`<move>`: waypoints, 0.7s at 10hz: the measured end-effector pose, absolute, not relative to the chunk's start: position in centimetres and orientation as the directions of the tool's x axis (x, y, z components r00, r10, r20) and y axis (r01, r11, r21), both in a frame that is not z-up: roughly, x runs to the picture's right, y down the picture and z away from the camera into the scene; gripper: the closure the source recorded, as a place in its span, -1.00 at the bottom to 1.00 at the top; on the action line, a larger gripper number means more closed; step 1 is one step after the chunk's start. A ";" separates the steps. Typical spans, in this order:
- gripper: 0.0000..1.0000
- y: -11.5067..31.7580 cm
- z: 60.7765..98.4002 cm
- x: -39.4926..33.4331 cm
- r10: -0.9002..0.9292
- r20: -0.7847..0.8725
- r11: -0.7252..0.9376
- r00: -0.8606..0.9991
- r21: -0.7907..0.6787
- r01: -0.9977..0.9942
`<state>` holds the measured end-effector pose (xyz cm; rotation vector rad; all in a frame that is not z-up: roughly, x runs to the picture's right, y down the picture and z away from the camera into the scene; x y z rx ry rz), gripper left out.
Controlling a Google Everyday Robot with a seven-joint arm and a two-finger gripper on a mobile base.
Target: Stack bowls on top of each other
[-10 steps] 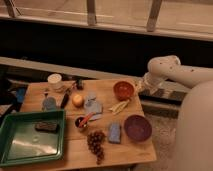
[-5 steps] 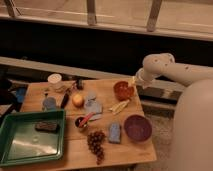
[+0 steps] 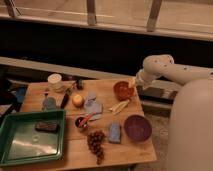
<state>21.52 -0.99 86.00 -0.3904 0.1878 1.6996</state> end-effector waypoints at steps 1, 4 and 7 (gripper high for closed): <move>-0.22 -0.1 87.6 21.7 0.916 -0.375 -0.190 -0.144 -0.090 -0.978; -0.22 1.8 90.4 21.7 0.894 -0.413 -0.226 -0.172 -0.085 -0.971; -0.20 3.2 92.5 20.6 0.876 -0.452 -0.241 -0.169 -0.107 -0.965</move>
